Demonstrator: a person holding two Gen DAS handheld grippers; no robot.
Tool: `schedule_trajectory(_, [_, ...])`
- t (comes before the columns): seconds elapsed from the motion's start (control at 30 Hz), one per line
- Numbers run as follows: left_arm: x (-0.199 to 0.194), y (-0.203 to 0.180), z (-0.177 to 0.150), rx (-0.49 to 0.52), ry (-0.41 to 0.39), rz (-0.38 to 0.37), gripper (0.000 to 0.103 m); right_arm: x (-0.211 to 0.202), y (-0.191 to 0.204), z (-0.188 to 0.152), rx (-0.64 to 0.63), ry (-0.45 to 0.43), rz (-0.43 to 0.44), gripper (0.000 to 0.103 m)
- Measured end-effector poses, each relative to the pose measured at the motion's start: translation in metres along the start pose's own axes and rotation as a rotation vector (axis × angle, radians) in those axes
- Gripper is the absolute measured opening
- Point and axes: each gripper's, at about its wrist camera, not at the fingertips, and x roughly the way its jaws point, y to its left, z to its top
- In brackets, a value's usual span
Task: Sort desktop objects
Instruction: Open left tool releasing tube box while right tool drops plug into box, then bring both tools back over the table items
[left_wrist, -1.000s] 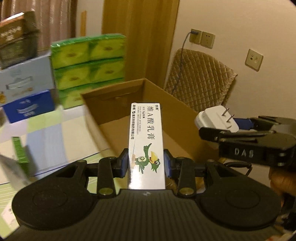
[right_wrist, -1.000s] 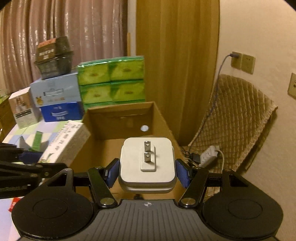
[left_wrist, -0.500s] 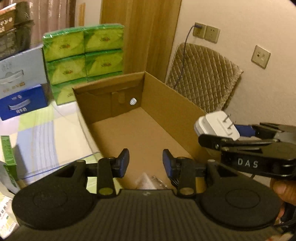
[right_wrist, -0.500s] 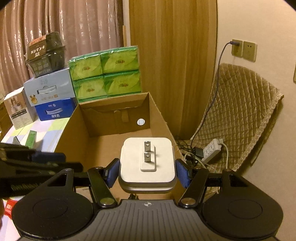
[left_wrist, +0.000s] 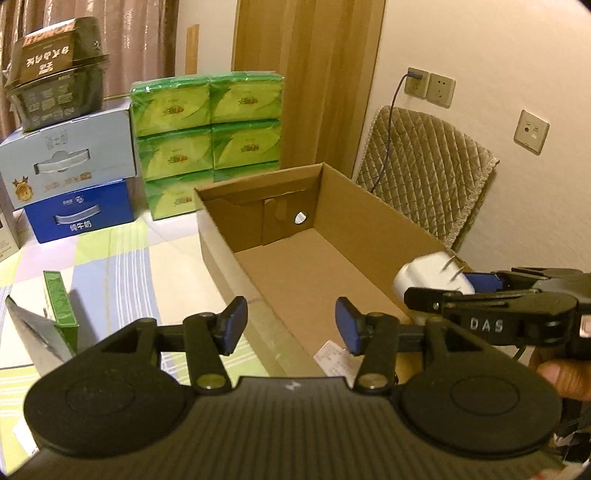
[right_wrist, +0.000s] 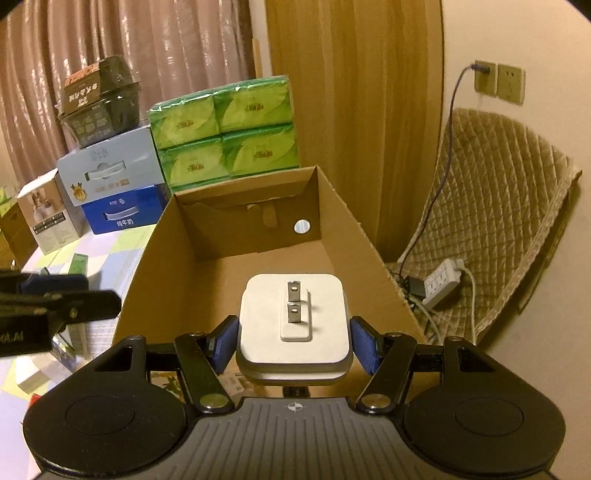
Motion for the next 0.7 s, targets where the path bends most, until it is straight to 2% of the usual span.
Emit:
schedule_trajectory(0.43, [-0.027,0.017,-0.011,-0.035,-0.021,0.026,0.059,-0.026,0.009,0.004,0.012,-0.043,0.012,0.064])
schedule_trajectory(0.7, [-0.065,0.036,-0.023,-0.038,-0.035,0.071,0.069,-0.056,0.039,0.002,-0.018,-0.083,0.037,0.079])
